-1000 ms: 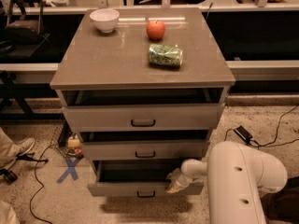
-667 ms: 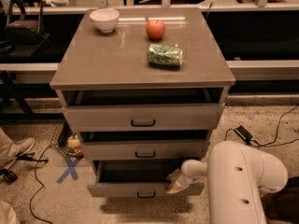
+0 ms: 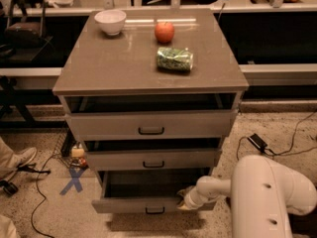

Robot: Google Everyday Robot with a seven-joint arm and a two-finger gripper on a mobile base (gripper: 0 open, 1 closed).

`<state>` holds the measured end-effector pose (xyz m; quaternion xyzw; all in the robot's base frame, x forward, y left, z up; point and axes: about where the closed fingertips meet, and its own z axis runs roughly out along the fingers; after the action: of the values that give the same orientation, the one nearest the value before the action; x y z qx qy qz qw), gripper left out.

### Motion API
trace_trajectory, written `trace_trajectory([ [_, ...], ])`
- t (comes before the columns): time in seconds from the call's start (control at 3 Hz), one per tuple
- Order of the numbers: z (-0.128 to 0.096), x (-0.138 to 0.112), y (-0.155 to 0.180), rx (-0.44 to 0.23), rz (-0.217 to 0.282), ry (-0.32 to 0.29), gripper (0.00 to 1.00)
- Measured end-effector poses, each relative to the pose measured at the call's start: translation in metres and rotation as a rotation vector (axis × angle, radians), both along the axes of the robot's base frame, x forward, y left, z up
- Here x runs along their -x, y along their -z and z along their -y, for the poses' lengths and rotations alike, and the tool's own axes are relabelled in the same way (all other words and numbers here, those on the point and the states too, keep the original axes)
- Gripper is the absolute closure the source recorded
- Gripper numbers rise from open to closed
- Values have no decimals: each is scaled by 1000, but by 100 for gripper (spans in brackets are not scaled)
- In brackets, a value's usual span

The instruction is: Open bottom drawer

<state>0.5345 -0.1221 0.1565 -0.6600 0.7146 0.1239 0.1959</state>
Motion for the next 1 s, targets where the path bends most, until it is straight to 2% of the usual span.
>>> trace_trajectory([
  [0.33, -1, -2, -2, 0, 0, 0, 84],
  [1.0, -2, -1, -1, -1, -3, -2, 38],
])
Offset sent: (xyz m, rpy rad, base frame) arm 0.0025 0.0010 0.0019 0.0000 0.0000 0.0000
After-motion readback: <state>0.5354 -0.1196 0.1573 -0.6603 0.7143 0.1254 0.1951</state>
